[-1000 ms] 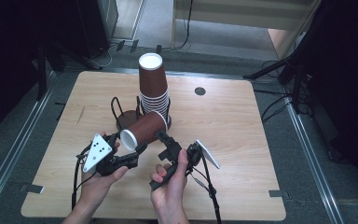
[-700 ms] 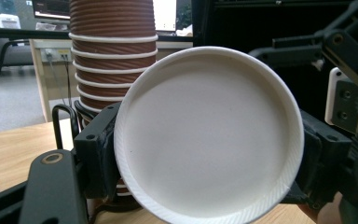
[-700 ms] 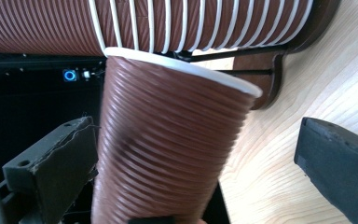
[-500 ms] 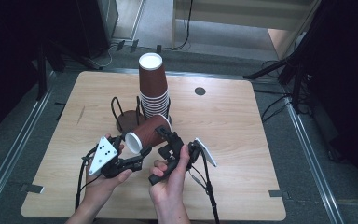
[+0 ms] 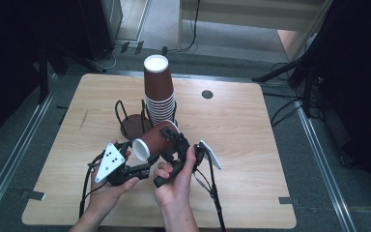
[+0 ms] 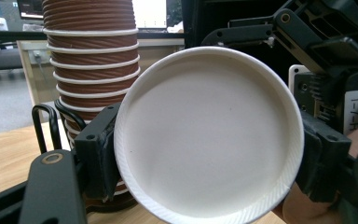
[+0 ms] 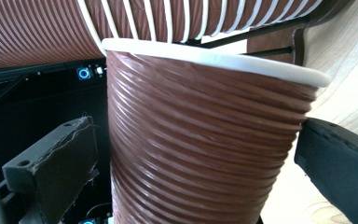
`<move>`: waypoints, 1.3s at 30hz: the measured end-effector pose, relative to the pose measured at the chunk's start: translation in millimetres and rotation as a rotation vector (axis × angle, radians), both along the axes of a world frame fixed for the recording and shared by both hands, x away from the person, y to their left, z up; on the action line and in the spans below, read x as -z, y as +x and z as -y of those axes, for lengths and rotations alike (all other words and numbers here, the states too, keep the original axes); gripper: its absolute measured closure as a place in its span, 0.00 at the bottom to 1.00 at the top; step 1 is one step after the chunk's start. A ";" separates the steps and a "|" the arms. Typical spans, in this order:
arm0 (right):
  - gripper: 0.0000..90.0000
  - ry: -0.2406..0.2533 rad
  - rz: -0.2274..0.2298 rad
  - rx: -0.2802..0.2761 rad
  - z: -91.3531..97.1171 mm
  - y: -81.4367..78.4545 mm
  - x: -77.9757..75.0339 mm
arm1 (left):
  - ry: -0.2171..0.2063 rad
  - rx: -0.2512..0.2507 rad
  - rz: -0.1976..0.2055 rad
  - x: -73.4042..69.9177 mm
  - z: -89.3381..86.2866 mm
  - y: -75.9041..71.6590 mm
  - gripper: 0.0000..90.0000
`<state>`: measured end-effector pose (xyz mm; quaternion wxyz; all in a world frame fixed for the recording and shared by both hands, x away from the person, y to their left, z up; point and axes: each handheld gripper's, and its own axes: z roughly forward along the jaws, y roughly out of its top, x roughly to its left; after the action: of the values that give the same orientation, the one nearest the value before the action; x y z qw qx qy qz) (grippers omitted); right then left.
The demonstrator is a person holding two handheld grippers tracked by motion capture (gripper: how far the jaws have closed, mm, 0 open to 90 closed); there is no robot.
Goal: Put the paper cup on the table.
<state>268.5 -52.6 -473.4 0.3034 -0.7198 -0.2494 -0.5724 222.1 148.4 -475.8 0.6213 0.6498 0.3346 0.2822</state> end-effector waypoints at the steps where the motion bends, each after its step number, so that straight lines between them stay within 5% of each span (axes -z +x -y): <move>1: 0.00 0.004 -0.001 -0.003 0.1 0.7 -0.2 | 0.002 0.001 0.000 0.1 -0.1 0.0 0.26; 19: 0.10 0.031 -0.040 -0.031 2.4 11.4 5.0 | 0.002 0.015 -0.012 0.3 -1.6 0.0 0.26; 22: 0.12 0.023 -0.044 -0.025 2.1 9.8 -1.7 | -0.040 0.035 -0.004 -2.3 -2.7 -2.0 0.25; 24: 0.13 -0.003 -0.036 -0.008 5.3 0.9 -10.9 | -0.094 0.063 -0.048 -6.1 -1.3 -4.2 0.24; 26: 0.13 -0.019 0.010 0.026 14.4 0.6 -17.0 | -0.114 0.051 -0.059 -9.1 2.1 -6.1 0.25; 31: 0.13 -0.063 0.019 0.068 27.8 9.6 -20.8 | -0.067 0.066 -0.070 -2.5 6.6 -7.8 0.14; 39: 0.14 -0.075 0.034 0.069 24.0 19.6 -6.4 | -0.067 0.019 -0.104 3.8 -1.2 -6.4 0.09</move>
<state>288.2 -76.5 -466.9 0.2519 -0.7291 -0.2507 -0.5849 215.7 149.6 -479.5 0.6271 0.6456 0.3697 0.2308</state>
